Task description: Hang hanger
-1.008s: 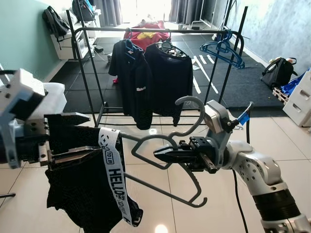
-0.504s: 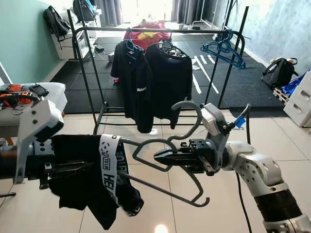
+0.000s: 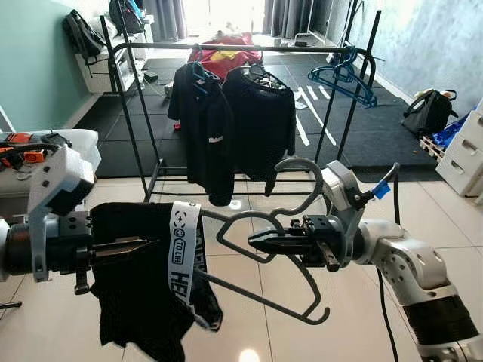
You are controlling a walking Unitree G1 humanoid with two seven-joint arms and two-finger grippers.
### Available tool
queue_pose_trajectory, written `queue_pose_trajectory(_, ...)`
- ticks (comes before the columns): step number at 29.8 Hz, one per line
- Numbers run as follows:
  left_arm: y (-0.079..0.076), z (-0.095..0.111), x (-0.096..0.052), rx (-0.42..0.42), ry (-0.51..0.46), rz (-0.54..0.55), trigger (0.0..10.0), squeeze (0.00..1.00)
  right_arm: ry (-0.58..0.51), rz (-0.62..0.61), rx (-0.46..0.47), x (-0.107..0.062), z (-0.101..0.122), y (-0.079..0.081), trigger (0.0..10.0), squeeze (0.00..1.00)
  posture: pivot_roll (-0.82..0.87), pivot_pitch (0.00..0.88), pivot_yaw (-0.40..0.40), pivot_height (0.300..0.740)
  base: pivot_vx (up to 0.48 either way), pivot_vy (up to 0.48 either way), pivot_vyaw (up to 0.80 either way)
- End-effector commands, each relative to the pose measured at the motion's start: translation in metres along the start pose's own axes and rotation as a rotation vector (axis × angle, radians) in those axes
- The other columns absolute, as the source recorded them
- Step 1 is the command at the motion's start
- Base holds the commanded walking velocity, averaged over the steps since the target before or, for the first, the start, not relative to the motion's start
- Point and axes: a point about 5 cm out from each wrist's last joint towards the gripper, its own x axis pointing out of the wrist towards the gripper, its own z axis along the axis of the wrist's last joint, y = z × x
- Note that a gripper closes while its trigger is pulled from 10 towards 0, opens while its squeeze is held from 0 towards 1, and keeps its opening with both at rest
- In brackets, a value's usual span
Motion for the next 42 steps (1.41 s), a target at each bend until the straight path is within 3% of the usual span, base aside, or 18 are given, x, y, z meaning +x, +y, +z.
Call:
queue_pose_trajectory(1,-0.009,0.003,0.006,-0.014,-0.074,-0.082,0.0,0.0,0.043,0.072,0.006,0.016,-0.007,0.003,10.0,0.0,-0.02,0.0,-0.006,0.74,0.0,0.0,0.0)
queue_pose_trajectory(5,-0.009,-0.003,0.006,-0.042,-0.106,-0.08,0.0,0.0,0.036,0.076,0.027,0.016,-0.007,0.002,10.0,0.0,-0.03,0.0,-0.009,0.74,0.0,0.0,0.0)
queue_pose_trajectory(6,-0.009,-0.005,0.005,-0.049,-0.108,-0.075,0.0,0.0,0.035,0.073,0.035,0.015,-0.007,0.002,10.0,0.58,-0.03,0.0,-0.008,0.74,0.0,0.0,0.0)
queue_pose_trajectory(8,-0.009,-0.007,0.005,-0.053,-0.11,-0.073,0.0,0.0,0.034,0.07,0.04,0.015,-0.006,0.001,10.0,0.58,-0.03,0.0,-0.008,0.74,0.0,0.0,0.0)
queue_pose_trajectory(9,-0.009,-0.008,0.005,-0.056,-0.111,-0.07,0.0,0.0,0.032,0.064,0.044,0.014,-0.006,0.001,10.0,1.0,-0.03,0.0,-0.008,0.74,0.0,0.0,0.0)
queue_pose_trajectory(22,-0.008,-0.014,-0.006,-0.106,-0.142,-0.084,0.0,0.0,0.039,-0.009,0.049,-0.006,-0.003,-0.005,10.0,1.0,-0.03,0.0,-0.006,0.74,0.0,0.0,0.0)
queue_pose_trajectory(25,-0.006,-0.015,-0.009,-0.121,-0.164,-0.076,0.0,0.0,0.049,-0.056,0.034,-0.015,-0.002,-0.008,10.0,1.0,-0.03,0.0,-0.006,0.74,0.0,0.0,0.0)
queue_pose_trajectory(30,0.004,-0.023,-0.023,-0.164,-0.207,0.008,0.0,0.0,0.024,-0.258,-0.022,-0.049,0.009,-0.018,10.0,1.0,-0.04,0.0,-0.003,0.74,0.0,0.0,0.0)
queue_pose_trajectory(33,0.004,-0.025,-0.024,-0.166,-0.205,0.02,0.0,0.0,0.022,-0.271,-0.028,-0.052,0.01,-0.018,10.0,1.0,-0.04,0.0,-0.003,0.74,0.0,0.0,0.0)
queue_pose_trajectory(37,0.019,-0.028,-0.04,-0.146,-0.237,0.187,0.0,0.0,-0.027,-0.349,-0.038,-0.075,0.017,-0.013,10.0,1.0,-0.05,0.0,0.0,0.74,0.0,0.0,0.0)
queue_pose_trajectory(38,0.019,-0.028,-0.04,-0.146,-0.237,0.187,0.0,0.0,-0.027,-0.349,-0.038,-0.075,0.017,-0.013,10.0,1.0,-0.05,0.0,0.0,0.74,0.0,0.0,0.0)
queue_pose_trajectory(40,0.03,-0.024,-0.057,-0.111,-0.302,0.345,0.0,0.0,-0.102,-0.38,-0.025,-0.09,0.021,-0.002,10.0,1.0,-0.06,0.0,0.0,0.74,0.0,0.0,0.0)
queue_pose_trajectory(42,0.03,-0.024,-0.057,-0.111,-0.302,0.345,0.0,0.0,-0.102,-0.38,-0.025,-0.09,0.021,-0.002,10.0,1.0,-0.06,0.0,0.0,0.74,0.0,0.0,0.0)
